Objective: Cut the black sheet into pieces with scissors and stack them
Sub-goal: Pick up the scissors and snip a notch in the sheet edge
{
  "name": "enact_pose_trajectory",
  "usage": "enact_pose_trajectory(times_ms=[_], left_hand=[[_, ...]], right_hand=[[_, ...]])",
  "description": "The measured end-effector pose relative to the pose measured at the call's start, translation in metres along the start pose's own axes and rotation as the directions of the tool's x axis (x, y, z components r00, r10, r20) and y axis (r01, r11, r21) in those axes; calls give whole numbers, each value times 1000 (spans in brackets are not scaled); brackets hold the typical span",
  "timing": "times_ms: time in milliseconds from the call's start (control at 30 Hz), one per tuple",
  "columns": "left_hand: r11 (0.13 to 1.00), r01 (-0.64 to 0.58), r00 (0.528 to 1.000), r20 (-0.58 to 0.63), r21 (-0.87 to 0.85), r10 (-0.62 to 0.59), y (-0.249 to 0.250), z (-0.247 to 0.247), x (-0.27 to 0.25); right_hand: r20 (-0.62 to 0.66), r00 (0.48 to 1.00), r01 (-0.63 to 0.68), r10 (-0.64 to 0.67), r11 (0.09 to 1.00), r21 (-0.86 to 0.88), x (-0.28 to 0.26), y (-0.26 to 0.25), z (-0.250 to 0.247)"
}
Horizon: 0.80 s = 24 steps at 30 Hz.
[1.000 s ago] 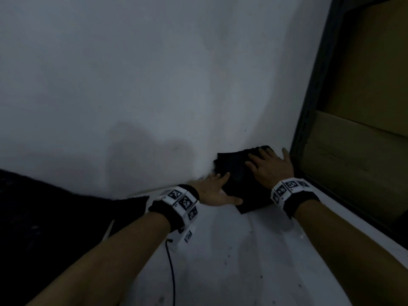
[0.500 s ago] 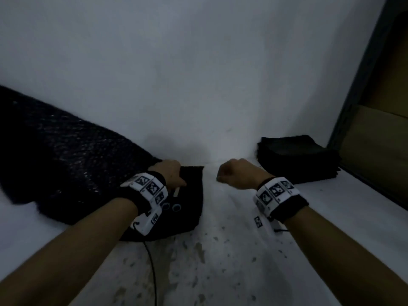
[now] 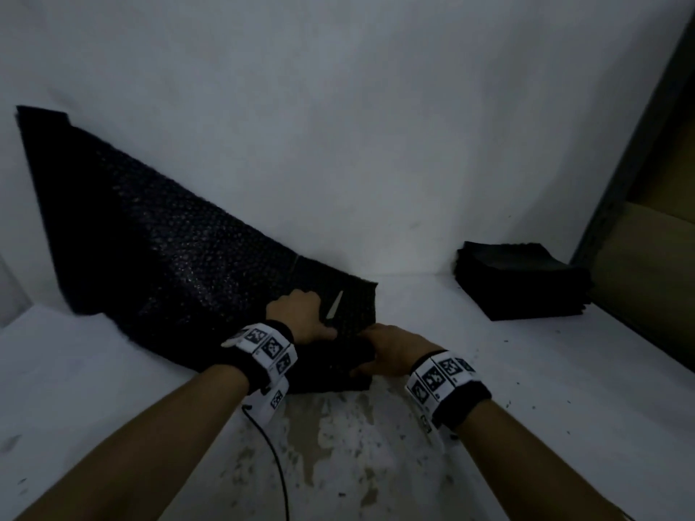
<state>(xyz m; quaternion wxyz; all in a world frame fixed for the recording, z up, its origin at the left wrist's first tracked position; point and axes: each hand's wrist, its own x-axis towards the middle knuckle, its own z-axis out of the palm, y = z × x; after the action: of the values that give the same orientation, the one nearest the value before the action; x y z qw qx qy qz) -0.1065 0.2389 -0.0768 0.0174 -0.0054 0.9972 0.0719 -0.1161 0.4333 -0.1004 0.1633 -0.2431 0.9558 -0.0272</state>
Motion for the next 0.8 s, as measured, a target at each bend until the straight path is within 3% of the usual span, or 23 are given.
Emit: enact_pose_trajectory(times_ms=[100, 167, 267, 400, 533, 633, 700, 800], left_hand=[[948, -44, 997, -69, -314, 24, -10, -12, 1], [914, -111, 989, -135, -391, 62, -19, -17, 2], [909, -188, 977, -163, -373, 135, -29, -16, 2], [889, -256, 967, -91, -380, 239, -35, 0, 10], [850, -239, 966, -29, -470, 255, -28, 18, 23], [833, -249, 960, -12, -494, 279, -18, 23, 30], [842, -243, 960, 5, -481, 280, -13, 25, 32], [871, -228, 963, 31, -435, 268, -10, 26, 36]], right_hand=[[-10, 1000, 1, -1, 1000, 31, -11, 18, -1], [-24, 1000, -5, 7, 996, 85, -20, 33, -1], [-51, 998, -23, 31, 988, 152, -34, 51, -3], [5, 993, -114, 115, 979, 168, -46, 65, -9], [92, 956, -277, 280, 960, -42, -47, 83, -17], [-23, 942, -335, 334, 935, -116, -38, 88, -14], [-71, 953, -296, 294, 955, -14, -30, 80, -10], [70, 982, -187, 177, 961, 205, -27, 61, -6]])
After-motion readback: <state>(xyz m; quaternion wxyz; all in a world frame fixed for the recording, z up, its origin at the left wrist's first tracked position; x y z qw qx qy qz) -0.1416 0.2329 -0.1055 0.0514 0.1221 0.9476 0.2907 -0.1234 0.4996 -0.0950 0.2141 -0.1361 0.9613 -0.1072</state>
